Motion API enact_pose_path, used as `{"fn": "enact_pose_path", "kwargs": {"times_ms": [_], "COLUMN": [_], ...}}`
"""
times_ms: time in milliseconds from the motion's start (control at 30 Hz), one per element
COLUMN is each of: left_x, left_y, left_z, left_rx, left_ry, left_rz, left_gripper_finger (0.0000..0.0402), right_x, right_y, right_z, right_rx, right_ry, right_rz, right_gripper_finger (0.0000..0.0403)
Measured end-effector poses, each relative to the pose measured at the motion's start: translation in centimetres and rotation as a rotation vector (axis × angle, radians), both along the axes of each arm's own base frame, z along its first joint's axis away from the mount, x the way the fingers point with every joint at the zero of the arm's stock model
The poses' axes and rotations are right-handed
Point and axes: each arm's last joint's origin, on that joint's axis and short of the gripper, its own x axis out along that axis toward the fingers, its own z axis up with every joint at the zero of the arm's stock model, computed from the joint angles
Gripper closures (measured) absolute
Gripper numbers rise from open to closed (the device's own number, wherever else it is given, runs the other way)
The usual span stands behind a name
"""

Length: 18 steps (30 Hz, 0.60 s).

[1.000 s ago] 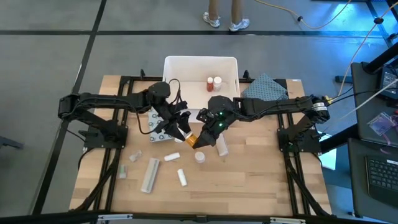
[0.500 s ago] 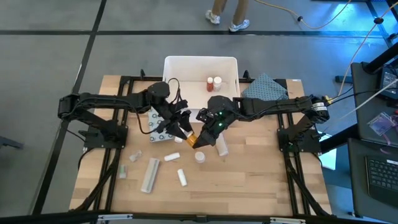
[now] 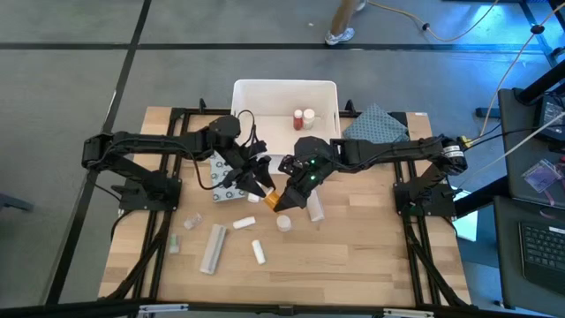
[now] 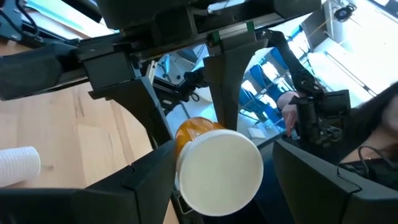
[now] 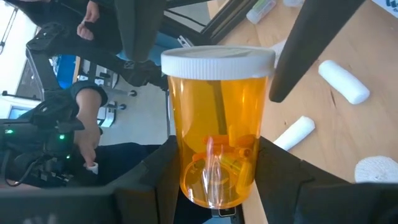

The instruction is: Pick & place medical supplies in basket/bin

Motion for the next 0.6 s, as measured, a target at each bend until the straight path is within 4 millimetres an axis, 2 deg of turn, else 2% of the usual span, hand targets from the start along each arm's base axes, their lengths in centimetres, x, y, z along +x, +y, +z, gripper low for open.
{"fn": "enact_pose_path", "kwargs": {"times_ms": [200, 400, 600], "left_x": [-0.02, -0.12, 0.1], "left_y": [-0.01, -0.19, -0.49], "left_z": [-0.08, -0.62, -0.36], "left_rx": [-0.003, -0.037, -0.016], "left_ry": [0.009, 0.091, 0.054], "left_rz": [-0.005, -0.015, 0.025], "left_gripper_finger": [0.0146, 0.0147, 0.014], "right_x": [0.01, 0.0, 0.0], "right_y": [0.01, -0.01, -0.01], "right_z": [0.02, -0.01, -0.01], "right_rx": [0.0, 0.003, 0.003], "right_ry": [-0.002, 0.003, 0.003], "right_rz": [0.0, -0.002, -0.002], "right_gripper_finger": [0.0236, 0.0236, 0.0236]}}
